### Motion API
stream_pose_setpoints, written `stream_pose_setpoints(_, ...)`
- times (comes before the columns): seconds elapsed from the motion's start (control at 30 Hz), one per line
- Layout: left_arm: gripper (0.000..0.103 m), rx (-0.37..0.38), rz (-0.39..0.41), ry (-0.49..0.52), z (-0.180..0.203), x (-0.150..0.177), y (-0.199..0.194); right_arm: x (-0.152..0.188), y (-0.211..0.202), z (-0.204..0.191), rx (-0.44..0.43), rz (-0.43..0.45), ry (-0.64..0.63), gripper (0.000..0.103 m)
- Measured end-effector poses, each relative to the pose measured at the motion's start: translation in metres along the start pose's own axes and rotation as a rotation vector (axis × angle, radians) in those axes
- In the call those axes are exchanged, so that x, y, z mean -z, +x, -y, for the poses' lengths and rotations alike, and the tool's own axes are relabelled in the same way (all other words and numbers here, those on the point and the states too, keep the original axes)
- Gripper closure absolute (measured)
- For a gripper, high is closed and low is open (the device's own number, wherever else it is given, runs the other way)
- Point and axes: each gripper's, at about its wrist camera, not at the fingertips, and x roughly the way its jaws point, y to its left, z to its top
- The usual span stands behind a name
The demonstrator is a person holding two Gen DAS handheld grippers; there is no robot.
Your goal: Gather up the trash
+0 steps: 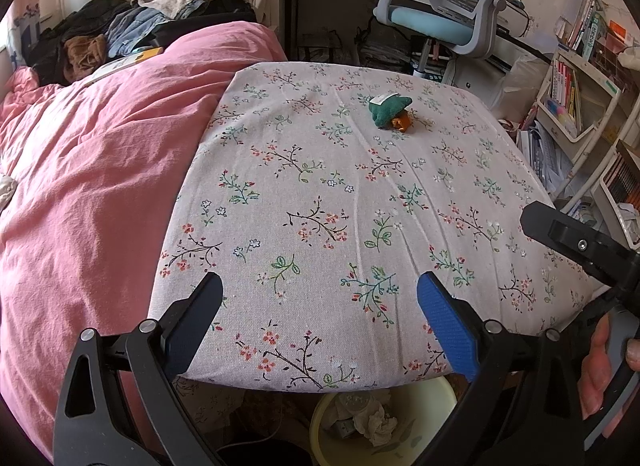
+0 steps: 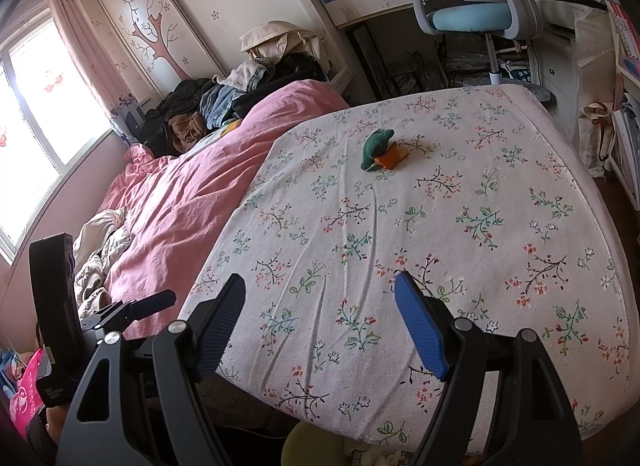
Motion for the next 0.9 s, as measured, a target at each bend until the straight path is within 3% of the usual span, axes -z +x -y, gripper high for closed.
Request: stream_pose_setpoints(0.9,0.009,0.004,0.006,-0.007,-0.0018,-0.0018,-0.0021,0.0016,0.0031,-0.0001,-0.003,-0.008,0.001,0.029)
